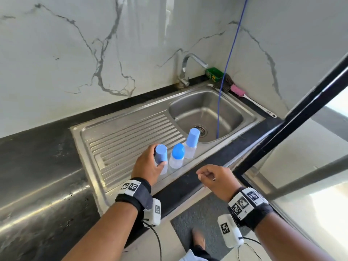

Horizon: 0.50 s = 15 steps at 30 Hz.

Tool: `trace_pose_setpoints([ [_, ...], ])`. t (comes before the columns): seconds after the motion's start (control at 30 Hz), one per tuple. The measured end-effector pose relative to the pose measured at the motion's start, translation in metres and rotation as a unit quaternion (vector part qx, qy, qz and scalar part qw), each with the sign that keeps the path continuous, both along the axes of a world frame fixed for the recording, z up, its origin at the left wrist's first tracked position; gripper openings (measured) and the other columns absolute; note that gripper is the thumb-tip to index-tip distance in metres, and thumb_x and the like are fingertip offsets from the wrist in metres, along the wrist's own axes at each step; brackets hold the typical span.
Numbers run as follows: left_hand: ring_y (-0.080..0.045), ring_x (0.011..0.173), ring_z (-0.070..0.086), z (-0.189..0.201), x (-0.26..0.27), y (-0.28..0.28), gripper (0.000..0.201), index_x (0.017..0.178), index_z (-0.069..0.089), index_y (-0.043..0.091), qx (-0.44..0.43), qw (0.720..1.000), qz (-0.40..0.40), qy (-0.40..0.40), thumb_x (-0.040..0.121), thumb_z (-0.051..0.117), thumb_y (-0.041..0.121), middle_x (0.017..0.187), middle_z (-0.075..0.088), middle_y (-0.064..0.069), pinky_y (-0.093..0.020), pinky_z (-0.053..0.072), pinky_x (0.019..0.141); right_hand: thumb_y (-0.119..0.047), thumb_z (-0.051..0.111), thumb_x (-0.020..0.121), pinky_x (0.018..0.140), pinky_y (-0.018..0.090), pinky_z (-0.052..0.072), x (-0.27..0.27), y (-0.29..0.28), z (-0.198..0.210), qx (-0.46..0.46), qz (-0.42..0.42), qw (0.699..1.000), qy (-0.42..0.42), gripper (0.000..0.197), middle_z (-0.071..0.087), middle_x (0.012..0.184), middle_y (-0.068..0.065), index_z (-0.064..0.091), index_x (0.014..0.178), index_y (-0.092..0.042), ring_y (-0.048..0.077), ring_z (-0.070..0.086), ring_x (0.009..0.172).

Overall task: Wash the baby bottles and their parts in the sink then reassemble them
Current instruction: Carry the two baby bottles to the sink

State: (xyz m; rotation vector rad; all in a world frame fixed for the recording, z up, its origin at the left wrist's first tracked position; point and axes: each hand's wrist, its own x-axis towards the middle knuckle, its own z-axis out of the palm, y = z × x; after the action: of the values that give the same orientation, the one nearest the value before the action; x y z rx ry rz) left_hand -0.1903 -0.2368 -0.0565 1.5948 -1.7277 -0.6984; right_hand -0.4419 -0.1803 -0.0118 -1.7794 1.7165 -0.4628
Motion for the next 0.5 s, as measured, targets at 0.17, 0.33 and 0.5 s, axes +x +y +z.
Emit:
trace_pose_setpoints([
  [0.17, -0.01, 0.103, 0.061, -0.008, -0.003, -0.001, 0.053, 0.126, 0.056, 0.019, 0.009, 1.0, 0.001, 0.029, 0.08, 0.081, 0.016, 0.119, 0.066, 0.003, -0.03, 0.052, 0.094, -0.022, 0.067, 0.093, 0.067, 0.003, 0.044, -0.013, -0.008, -0.002, 0.01, -0.012, 1.0, -0.004, 0.011, 0.072, 0.085, -0.016, 0.073, 0.099, -0.029, -0.007, 0.064, 0.074],
  [0.33, -0.015, 0.128, 0.053, -0.003, 0.004, 0.002, 0.082, 0.146, 0.042, 0.017, 0.01, 0.999, 0.005, 0.033, 0.076, 0.086, 0.018, 0.142, 0.055, 0.002, -0.028, 0.041, 0.106, -0.02, 0.068, 0.093, 0.066, 0.006, 0.046, -0.019, -0.022, 0.006, 0.002, -0.025, 0.999, -0.029, 0.011, 0.073, 0.085, -0.011, 0.073, 0.098, -0.028, 0.0, 0.068, 0.065],
  [0.5, -0.009, 0.134, 0.044, 0.025, 0.009, 0.015, 0.084, 0.148, 0.04, 0.025, -0.059, 0.997, 0.038, 0.027, 0.077, 0.085, 0.027, 0.147, 0.048, 0.009, -0.026, 0.034, 0.109, -0.019, 0.073, 0.086, 0.075, 0.011, 0.045, -0.029, -0.061, 0.015, -0.092, -0.021, 0.995, -0.035, 0.041, 0.067, 0.102, -0.017, 0.062, 0.122, -0.036, 0.003, 0.063, 0.076],
])
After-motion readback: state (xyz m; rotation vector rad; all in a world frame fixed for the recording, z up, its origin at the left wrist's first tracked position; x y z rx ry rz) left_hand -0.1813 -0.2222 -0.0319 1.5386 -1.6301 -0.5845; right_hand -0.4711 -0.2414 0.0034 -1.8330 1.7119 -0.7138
